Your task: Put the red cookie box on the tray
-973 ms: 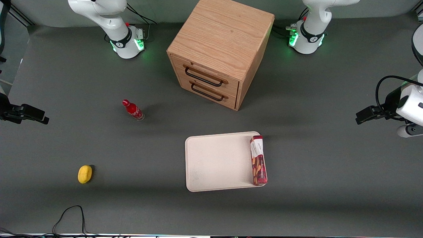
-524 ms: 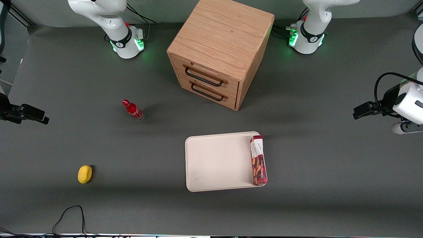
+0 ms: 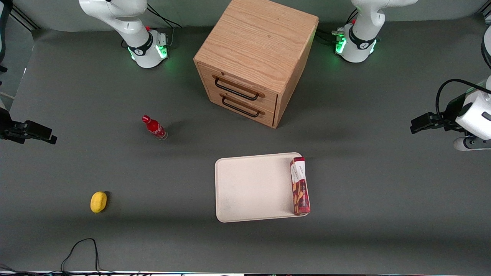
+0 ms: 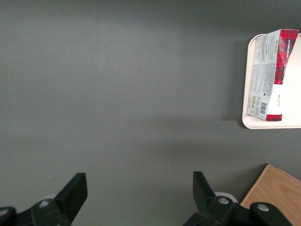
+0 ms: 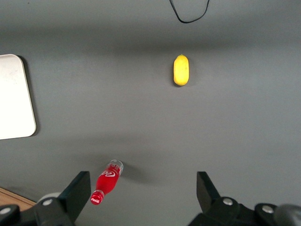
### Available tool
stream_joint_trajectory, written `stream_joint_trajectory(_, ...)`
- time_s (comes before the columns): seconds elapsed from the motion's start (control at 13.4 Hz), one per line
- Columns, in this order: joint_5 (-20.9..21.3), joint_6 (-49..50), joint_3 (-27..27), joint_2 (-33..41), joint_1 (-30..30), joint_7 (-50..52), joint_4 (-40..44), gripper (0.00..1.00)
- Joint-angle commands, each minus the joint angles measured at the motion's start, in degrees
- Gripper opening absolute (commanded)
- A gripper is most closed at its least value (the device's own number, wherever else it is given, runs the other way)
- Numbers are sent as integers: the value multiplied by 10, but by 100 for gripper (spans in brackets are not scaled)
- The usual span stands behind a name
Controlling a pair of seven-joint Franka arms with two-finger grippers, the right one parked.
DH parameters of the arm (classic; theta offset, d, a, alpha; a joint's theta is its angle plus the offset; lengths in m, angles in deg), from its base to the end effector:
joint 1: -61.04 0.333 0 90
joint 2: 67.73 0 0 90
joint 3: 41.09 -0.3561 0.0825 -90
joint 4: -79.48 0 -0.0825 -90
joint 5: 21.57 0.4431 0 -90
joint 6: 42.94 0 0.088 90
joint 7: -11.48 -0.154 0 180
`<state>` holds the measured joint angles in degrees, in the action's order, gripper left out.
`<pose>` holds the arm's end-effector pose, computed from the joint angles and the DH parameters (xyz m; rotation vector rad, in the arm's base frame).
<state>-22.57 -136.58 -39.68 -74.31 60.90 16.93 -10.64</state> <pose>0.6518 -0.0195 0.5491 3.1216 0.1089 -0.0851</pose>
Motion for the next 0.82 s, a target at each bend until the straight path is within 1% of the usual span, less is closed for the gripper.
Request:
stream_joint_trajectory(0.0, 0, 20, -4, 8, -8, -11, 2, 100)
stream_joint_trajectory(0.22, 16, 32, -4, 8, -8, -41, 2, 100)
stream_joint_trajectory(0.3, 17, 32, -4, 7, -8, -42, 2, 100)
stream_joint_trajectory(0.6, 43, 39, -4, 7, -9, -43, 2, 100)
stream_joint_trajectory(0.75, 46, 39, -3, 7, -9, -43, 2, 100)
